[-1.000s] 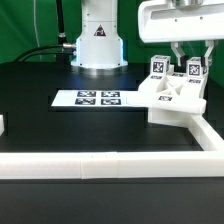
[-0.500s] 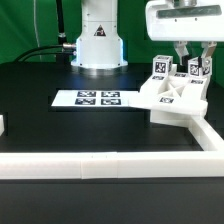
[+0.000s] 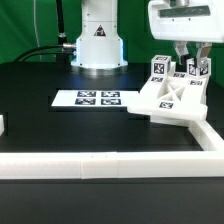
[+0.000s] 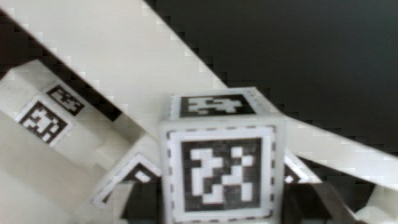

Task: Assemble chair

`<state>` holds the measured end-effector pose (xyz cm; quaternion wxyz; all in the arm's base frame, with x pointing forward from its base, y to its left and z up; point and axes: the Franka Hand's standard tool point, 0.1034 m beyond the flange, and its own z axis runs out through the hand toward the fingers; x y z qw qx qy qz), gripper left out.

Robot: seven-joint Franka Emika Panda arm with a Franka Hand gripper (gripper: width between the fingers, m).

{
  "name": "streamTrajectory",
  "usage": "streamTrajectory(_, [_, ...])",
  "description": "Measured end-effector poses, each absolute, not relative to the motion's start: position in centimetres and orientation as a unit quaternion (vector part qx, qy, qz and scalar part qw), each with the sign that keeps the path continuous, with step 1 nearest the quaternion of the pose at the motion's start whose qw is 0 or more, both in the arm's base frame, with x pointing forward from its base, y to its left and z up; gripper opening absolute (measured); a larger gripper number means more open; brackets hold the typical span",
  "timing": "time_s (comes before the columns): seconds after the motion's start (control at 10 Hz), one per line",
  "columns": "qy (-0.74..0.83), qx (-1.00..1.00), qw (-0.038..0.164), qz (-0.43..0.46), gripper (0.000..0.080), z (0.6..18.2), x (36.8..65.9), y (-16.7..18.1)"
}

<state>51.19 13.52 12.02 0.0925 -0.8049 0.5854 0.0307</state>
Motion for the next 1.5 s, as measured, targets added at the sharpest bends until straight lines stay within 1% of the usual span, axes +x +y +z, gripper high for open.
streamTrajectory(0.4, [0.652, -0.751, 0.097, 0.046, 0.0282, 11.94, 51.08, 13.52])
streamTrajectory(1.0, [0.794, -0.597, 0.086, 0.077, 0.0282, 11.82, 50.73, 13.85])
streamTrajectory(1.5, [0.852, -0.51, 0.081, 0.09, 0.0282, 11.82, 50.7, 14.1])
